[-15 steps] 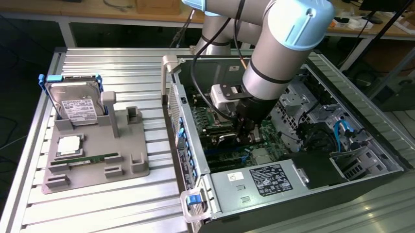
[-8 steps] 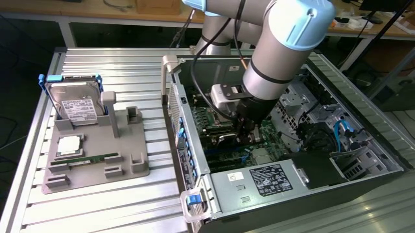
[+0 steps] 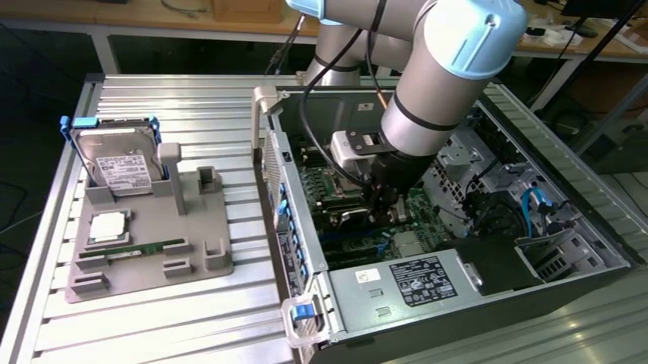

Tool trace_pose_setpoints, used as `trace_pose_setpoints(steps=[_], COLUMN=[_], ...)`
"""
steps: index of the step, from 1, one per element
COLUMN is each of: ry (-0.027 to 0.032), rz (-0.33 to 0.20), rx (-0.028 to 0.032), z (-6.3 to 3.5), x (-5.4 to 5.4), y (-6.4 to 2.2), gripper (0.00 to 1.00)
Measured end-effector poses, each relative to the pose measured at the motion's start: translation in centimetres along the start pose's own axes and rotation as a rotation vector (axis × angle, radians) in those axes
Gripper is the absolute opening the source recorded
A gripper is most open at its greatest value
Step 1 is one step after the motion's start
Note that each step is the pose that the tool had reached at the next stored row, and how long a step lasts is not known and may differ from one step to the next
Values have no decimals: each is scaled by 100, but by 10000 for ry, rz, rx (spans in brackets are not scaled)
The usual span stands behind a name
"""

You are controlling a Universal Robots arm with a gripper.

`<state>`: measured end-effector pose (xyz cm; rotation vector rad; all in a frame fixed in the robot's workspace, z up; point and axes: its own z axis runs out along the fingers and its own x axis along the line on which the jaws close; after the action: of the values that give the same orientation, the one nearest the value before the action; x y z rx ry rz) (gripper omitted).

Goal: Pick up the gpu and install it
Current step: 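Insert the gpu into the slot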

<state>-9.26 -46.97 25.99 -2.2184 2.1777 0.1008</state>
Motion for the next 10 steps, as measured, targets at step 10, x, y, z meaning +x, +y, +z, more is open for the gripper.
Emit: trace_pose_setpoints(steps=[10], ry=[0], rz=[-1], rx=[0], z=[0], x=[0], y=[-1], gripper=[27])
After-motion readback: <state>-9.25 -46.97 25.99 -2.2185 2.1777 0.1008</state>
